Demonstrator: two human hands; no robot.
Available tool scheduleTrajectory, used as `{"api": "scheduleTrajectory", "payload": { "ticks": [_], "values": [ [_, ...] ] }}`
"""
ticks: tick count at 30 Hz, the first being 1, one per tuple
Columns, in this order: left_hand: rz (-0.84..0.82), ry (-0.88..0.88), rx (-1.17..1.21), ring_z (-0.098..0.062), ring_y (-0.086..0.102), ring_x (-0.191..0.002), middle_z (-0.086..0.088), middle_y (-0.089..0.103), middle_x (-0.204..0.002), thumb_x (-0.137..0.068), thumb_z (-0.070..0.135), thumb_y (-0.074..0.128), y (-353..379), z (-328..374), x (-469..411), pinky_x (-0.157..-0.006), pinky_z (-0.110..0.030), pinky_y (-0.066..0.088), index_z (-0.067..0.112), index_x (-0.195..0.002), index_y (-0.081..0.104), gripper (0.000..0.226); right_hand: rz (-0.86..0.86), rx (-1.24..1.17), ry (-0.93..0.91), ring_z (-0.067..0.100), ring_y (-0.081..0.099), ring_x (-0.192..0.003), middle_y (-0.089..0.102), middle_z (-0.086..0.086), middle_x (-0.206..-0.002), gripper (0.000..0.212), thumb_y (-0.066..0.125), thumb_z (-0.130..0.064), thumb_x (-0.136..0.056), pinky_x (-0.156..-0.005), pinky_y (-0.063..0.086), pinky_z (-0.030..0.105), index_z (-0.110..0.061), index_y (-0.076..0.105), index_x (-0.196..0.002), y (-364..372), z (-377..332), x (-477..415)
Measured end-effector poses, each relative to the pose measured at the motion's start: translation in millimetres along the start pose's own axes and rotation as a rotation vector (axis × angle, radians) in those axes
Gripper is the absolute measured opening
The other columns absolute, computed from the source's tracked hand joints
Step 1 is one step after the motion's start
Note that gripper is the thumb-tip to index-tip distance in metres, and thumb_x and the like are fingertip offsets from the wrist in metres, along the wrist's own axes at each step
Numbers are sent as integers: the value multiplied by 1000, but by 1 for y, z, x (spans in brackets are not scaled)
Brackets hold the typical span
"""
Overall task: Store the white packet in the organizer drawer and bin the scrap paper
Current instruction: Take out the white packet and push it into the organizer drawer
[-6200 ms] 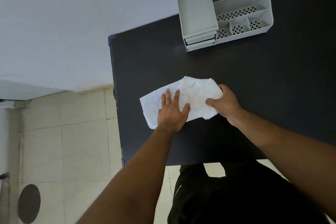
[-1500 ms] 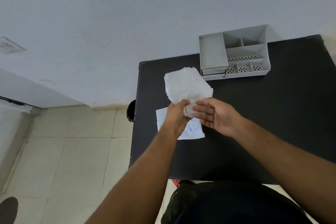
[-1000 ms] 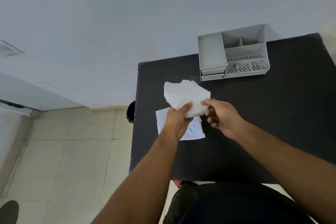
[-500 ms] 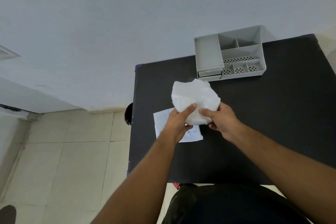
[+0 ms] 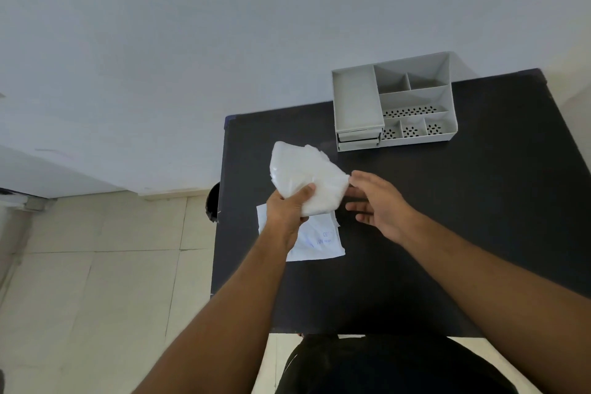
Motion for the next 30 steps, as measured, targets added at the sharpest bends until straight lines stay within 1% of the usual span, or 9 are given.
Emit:
{"api": "scheduleTrajectory", "payload": {
  "ticks": [3,6,11,14,19,23,26,28,30],
  "values": [
    [22,-16,3,-27,68,-106,-3,69,-115,-82,14,83,-2,7,-10,-89,-48,60,19,-122,62,46,58,-29,52,22,69,-93,74,1,-110,26,64,-34,-93,-70,51,35,-31,62,-119,-3,-15,-20],
    [30,-30,1,-28,67,-107,-4,68,-117,-83,16,82,-4,12,-20,-89,-49,60,22,-120,62,43,96,-84,82,21,69,-91,73,1,-111,17,64,-35,-93,-69,51,34,-28,64,-109,-5,-30,-42],
    [76,-56,-22,-32,67,-110,-7,69,-122,-80,22,85,-15,17,-34,-91,-55,58,20,-124,62,50,152,-198,79,18,67,-85,72,1,-108,9,61,-30,-94,-73,51,34,-25,63,-101,-3,-52,-71],
    [100,-52,-48,-32,67,-111,-7,68,-122,-81,25,85,-21,19,-40,-90,-54,58,22,-126,61,51,183,-264,91,17,66,-81,73,1,-104,10,62,-29,-93,-73,51,33,-23,63,-102,0,-58,-85],
    [116,-65,-58,-29,66,-110,-5,66,-122,-83,23,83,-20,22,-48,-91,-51,59,22,-127,58,50,181,-353,114,16,62,-74,69,0,-91,8,64,-27,-91,-68,48,31,-21,66,-96,5,-55,-96],
    [104,-90,-51,-29,68,-108,-5,69,-119,-83,20,82,-18,21,-55,-89,-48,60,21,-118,62,41,178,-386,116,15,61,-74,68,-2,-88,11,67,-32,-90,-66,47,30,-24,66,-97,6,-50,-98],
    [117,-97,-65,-26,69,-104,-2,70,-112,-84,19,82,-15,20,-57,-79,-40,61,24,-107,63,30,216,-364,92,12,58,-70,66,-4,-85,12,69,-33,-89,-65,46,29,-25,67,-96,2,-44,-97],
    [120,-108,-44,-27,69,-105,-3,71,-112,-83,17,82,-14,17,-58,-84,-43,61,22,-108,64,31,253,-342,75,10,56,-65,65,-5,-81,10,67,-32,-88,-61,45,28,-25,67,-95,0,-37,-95],
    [107,-124,4,-30,69,-108,-6,72,-116,-81,13,84,-14,16,-57,-91,-50,59,15,-117,65,40,297,-315,47,8,52,-57,62,-5,-75,6,64,-29,-89,-56,42,27,-22,65,-89,-2,-28,-89]
  ]
}}
Point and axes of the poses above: each hand's wrist, its own x-axis away from the middle knuckle, its own y-axis out of the palm, z = x × y, the point moved 4 cm from there along -x, towards the middle knuckle
